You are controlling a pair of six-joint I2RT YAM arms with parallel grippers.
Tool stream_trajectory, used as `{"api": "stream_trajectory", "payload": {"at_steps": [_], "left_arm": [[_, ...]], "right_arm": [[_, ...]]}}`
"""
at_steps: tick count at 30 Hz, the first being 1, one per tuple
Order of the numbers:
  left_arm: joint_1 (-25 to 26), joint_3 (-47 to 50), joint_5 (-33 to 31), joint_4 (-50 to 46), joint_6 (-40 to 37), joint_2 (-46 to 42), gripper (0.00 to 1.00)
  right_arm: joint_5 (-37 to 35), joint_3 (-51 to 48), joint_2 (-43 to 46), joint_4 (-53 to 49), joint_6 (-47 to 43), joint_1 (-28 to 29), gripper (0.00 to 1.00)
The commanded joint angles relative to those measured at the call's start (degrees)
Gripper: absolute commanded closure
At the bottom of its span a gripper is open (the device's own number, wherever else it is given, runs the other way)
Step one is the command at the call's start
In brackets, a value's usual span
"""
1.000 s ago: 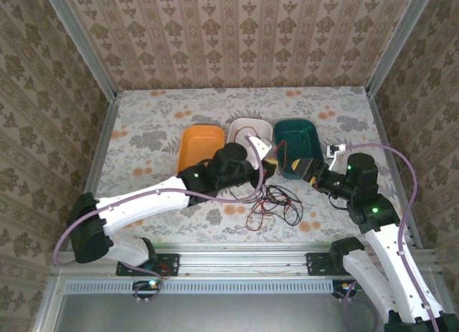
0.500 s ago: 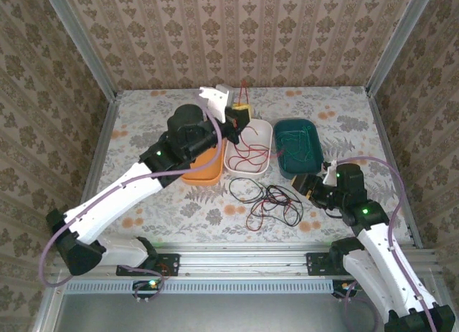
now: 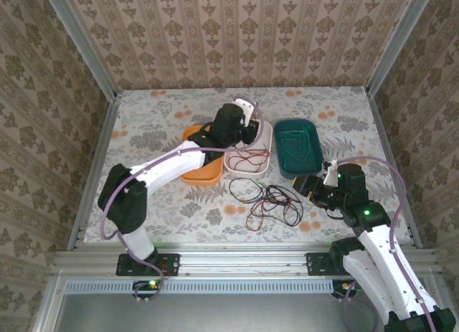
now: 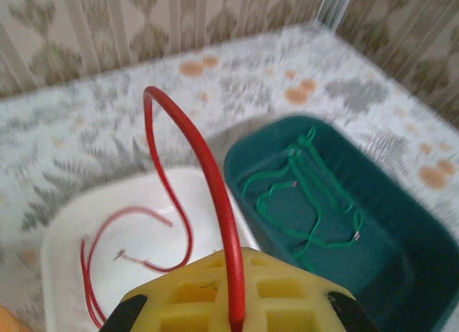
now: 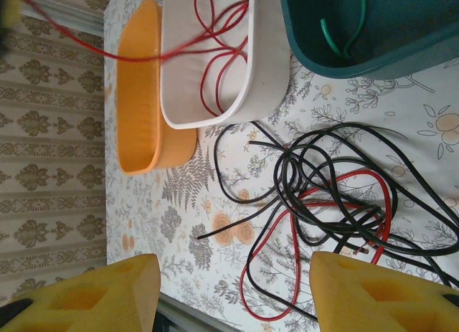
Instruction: Untangle the cables
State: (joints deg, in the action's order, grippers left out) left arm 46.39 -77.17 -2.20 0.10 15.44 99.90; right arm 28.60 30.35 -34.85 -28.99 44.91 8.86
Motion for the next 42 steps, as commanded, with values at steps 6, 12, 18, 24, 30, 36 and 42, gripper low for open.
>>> {"api": "stream_trajectory", "payload": {"at_steps": [6, 12, 18, 24, 30, 36, 42], "left_arm": [[-0.94, 3.37, 0.77, 1.22, 6.74, 6.75, 1.00], [-2.61, -0.91, 1.14, -0.71, 7.64, 10.04, 0.80], [-1.84, -5.41, 1.35, -3.06, 5.85, 6.19, 0.30], [1.90, -3.34, -4.76, -6.10, 2.64, -4.18, 0.23], [7.62, 5.00, 0.70, -11.47, -1.41, -11.74, 0.23], [13.48, 9.61, 8.93, -15.72, -2.60, -10.43, 0.24], [18.51, 11.07, 10.04, -13.06, -0.63, -4.06, 0.26]], "right_arm": [[-0.21, 2.43, 0.44, -2.88, -1.87, -0.25, 0.42], [-0.30, 2.28, 0.77, -3.57, -2.12, -0.26, 0.43], [-0.39, 1.82, 1.45, -3.97, -2.38, -0.25, 0.44], [-0.37, 1.63, 1.27, -3.87, -2.67, -0.17, 0.44], [0.51, 0.56, 0.68, -4.10, -3.51, -0.18, 0.44], [1.98, -1.79, -1.74, -4.36, -4.24, 0.06, 0.49], [1.82, -3.69, -6.09, -4.67, -5.28, 0.88, 0.61]]}}
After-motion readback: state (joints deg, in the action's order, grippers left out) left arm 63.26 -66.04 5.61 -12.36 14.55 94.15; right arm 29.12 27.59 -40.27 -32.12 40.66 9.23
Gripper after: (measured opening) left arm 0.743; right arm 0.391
